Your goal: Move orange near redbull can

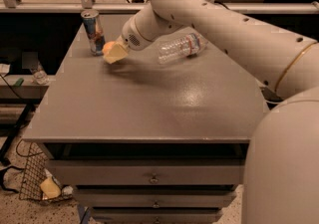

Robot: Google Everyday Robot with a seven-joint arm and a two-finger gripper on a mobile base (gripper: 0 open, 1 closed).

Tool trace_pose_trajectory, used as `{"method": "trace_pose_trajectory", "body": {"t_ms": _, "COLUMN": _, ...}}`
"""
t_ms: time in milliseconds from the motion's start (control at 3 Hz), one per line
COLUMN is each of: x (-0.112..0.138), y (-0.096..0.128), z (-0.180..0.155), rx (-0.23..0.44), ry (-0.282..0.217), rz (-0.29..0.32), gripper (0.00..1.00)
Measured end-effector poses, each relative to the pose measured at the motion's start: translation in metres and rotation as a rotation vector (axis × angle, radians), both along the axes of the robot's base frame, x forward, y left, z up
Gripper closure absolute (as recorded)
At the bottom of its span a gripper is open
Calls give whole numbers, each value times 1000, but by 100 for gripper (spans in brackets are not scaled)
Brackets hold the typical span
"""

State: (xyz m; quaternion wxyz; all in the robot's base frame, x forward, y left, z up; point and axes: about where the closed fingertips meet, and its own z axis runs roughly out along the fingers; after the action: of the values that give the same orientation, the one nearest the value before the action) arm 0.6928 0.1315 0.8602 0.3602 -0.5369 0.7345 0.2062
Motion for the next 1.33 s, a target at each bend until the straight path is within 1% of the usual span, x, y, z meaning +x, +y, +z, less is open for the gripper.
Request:
{"method": "trace_pose_trajectory", "body": {"t_ms": 667, "x": 21, "y": 4, "z": -13, "rx": 33, "ry": 24, "rz": -24, "gripper": 100}}
{"method": "trace_pose_trajectory", "body": {"t_ms": 1000, "x": 21, "y": 6, "z": -16, "rx": 33, "ry": 27, "rz": -21, "gripper": 85}}
{"method": "trace_pose_trajectory", "body": {"t_ms": 1333, "x": 20, "y": 8, "z": -17, "rx": 32, "ry": 30, "rz": -18, "gripper": 61}}
